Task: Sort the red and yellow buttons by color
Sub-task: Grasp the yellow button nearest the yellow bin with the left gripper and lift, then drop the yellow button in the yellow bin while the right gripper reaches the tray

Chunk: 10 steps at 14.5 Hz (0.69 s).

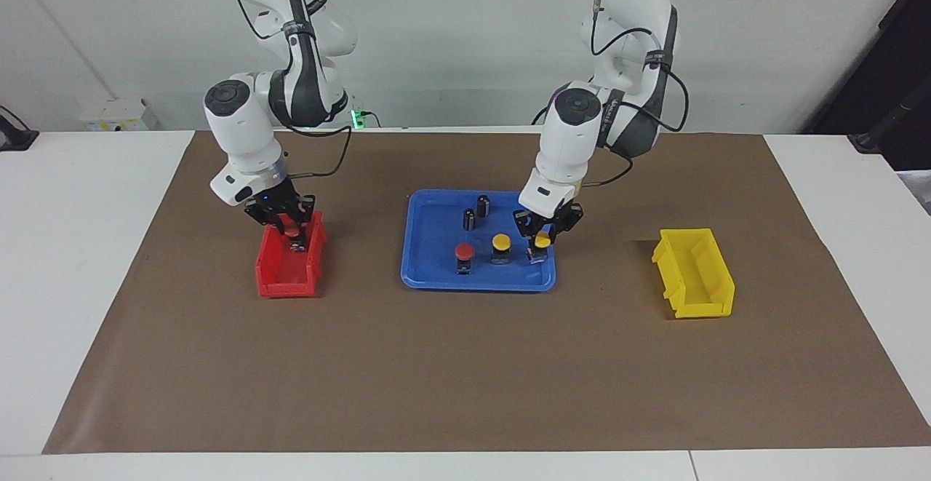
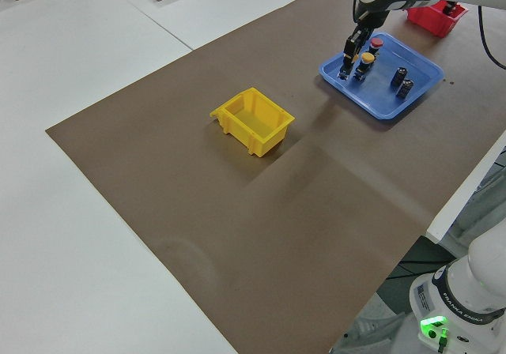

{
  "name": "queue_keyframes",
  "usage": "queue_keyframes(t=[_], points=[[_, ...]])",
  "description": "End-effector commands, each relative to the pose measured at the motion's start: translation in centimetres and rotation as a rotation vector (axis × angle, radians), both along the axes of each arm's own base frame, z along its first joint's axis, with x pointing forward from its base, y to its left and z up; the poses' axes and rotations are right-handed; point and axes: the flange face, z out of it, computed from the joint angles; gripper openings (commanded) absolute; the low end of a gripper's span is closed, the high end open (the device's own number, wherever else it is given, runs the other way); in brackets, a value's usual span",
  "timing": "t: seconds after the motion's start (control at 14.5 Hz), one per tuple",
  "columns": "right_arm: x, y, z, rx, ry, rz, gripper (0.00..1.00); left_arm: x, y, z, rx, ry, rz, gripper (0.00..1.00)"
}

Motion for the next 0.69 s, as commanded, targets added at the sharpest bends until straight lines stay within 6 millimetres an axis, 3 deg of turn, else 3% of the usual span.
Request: queue_keyframes(t=[0.0,0.14,0.28,0.41,0.48,0.62], points=[[0.2,-0.1,0.4,0.014,-0.011,0.023,0.50,0.5,5.3,7.0,0.031,0.034,-0.031,0.01],[1.7,0.3,2.3,0.017,0.021,0.036,0.58,2.6,13.1,8.6,0.024,0.027,-0.095,0.01],[4.1,0.8,6.1,0.022,0.044,0.043,0.62,5.0,21.0,8.4,0.021,0.015,-0.173,0.01],[6.6,1.3,9.7,0.031,0.053,0.023,0.69,6.1,28.1,8.3,0.023,-0.006,-0.218,0.01],[7.9,3.0,11.2,0.036,0.043,0.013,0.69,6.4,29.7,7.8,0.026,-0.023,-0.235,0.01],[9.5,9.5,13.4,0.058,0.005,-0.066,0.71,6.4,30.5,5.4,0.029,-0.047,-0.245,0.01]])
